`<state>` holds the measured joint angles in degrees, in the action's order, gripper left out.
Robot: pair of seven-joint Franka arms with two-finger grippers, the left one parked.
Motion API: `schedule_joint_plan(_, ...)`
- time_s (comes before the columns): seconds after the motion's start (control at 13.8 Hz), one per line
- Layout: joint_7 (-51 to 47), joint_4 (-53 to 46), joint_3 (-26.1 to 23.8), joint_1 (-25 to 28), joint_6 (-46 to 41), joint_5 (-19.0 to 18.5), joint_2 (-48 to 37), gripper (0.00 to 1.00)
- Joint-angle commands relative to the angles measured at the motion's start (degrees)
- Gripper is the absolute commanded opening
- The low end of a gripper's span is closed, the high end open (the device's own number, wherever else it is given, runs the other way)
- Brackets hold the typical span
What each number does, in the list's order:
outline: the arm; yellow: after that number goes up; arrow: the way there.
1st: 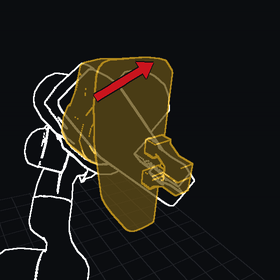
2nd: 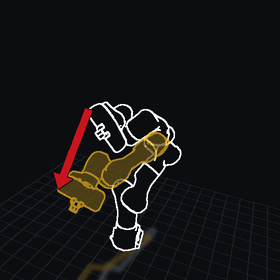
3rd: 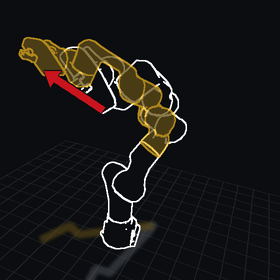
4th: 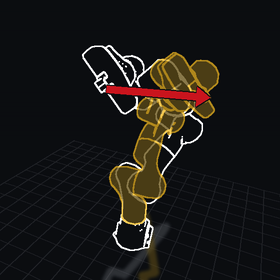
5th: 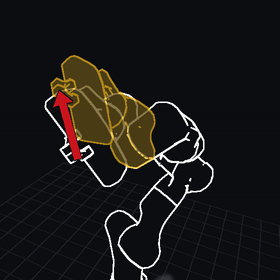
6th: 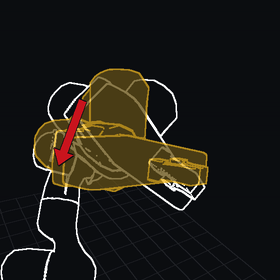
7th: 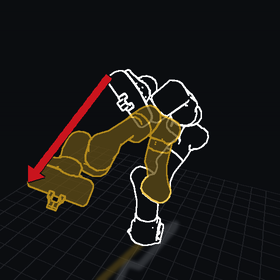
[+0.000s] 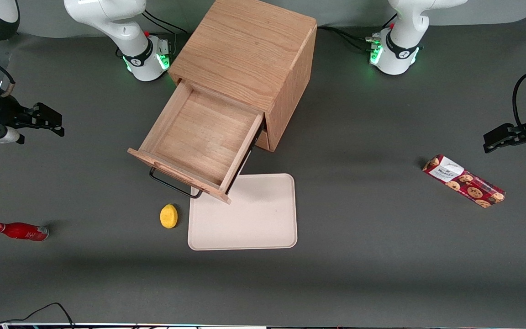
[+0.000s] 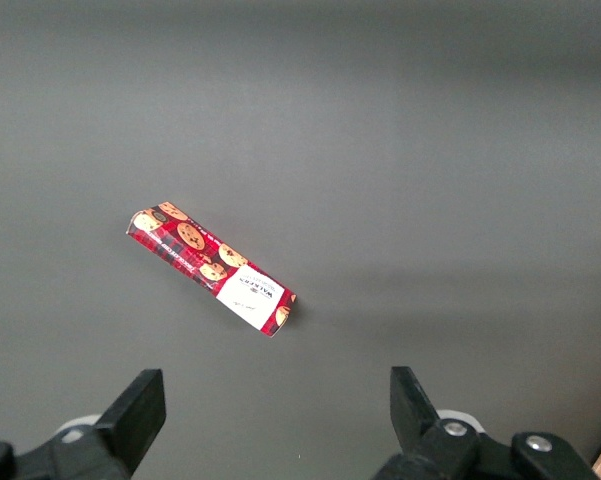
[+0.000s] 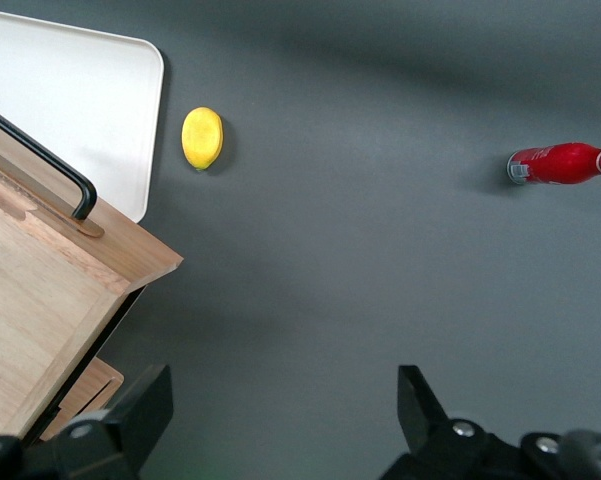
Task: Open upper drawer
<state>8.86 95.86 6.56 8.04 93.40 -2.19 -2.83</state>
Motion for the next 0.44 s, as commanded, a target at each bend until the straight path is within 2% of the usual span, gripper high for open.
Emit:
schedule_joint_plan(0.0, -1.65, -1.28, 0.03, 0.32, 0.47, -0.62, 0.28, 1.00)
schedule_joint_plan(0.36, -2.01, -1.55, 0.82, 0.22, -0.68, 0.52, 0.63, 1.00)
